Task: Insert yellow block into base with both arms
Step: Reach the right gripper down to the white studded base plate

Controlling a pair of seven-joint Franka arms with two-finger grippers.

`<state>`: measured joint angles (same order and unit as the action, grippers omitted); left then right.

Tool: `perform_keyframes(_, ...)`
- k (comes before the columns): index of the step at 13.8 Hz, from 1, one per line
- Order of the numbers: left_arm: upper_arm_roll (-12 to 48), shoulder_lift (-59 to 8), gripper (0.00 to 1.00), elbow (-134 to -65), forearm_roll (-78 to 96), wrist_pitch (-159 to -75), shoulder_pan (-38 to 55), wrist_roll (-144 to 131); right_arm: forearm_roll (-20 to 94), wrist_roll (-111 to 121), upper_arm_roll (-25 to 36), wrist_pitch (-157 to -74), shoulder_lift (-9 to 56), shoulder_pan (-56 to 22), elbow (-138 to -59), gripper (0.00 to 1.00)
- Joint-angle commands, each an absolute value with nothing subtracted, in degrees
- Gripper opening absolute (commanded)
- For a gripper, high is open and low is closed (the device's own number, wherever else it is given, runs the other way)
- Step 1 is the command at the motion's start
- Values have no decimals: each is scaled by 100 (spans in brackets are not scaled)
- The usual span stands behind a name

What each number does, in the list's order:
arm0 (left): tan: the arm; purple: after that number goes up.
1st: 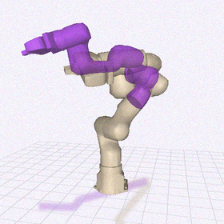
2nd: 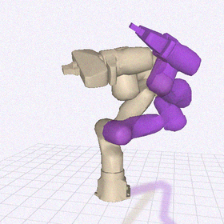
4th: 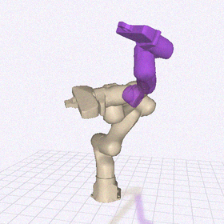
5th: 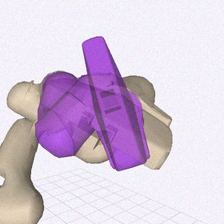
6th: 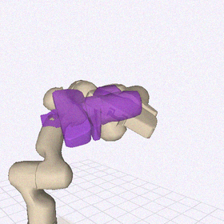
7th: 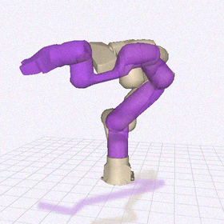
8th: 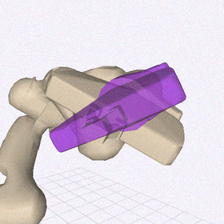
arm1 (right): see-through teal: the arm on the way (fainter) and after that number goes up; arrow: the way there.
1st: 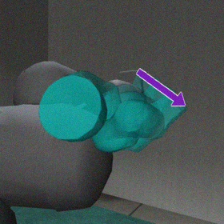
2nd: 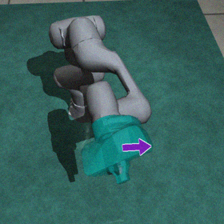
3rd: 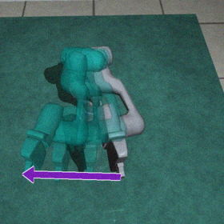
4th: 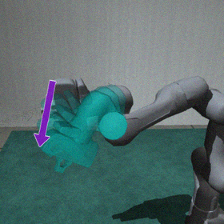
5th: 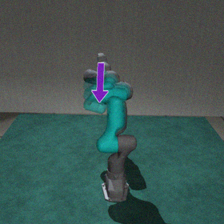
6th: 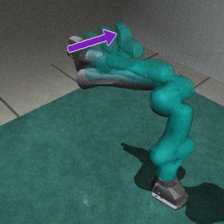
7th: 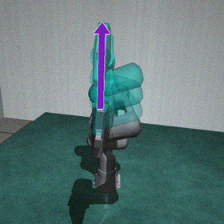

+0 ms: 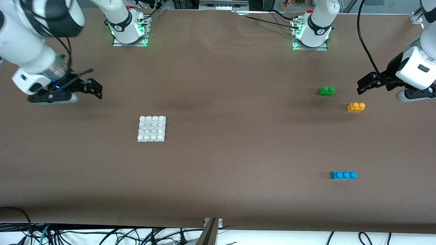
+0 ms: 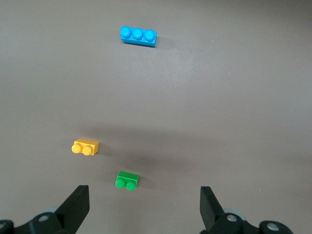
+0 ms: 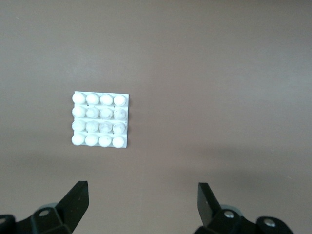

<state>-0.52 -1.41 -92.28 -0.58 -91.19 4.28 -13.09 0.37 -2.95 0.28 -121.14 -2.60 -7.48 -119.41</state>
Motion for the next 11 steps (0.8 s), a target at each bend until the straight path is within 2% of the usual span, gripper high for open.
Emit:
perform_keyframes(1,-35,-229,100,-9026,88,-8974,369,-1301,9,-798,-395,-13347,-90,-633,-12673,99)
perform_keyframes(6,-35,-237,100,-9026,88,-8965,360,-1301,79,-861,-580,-14868,1272,-633,-12639,99)
perform_keyframes(11,-35,-237,100,-9026,88,-8938,352,-1301,97,-1572,-676,-15486,2073,-642,-12534,99)
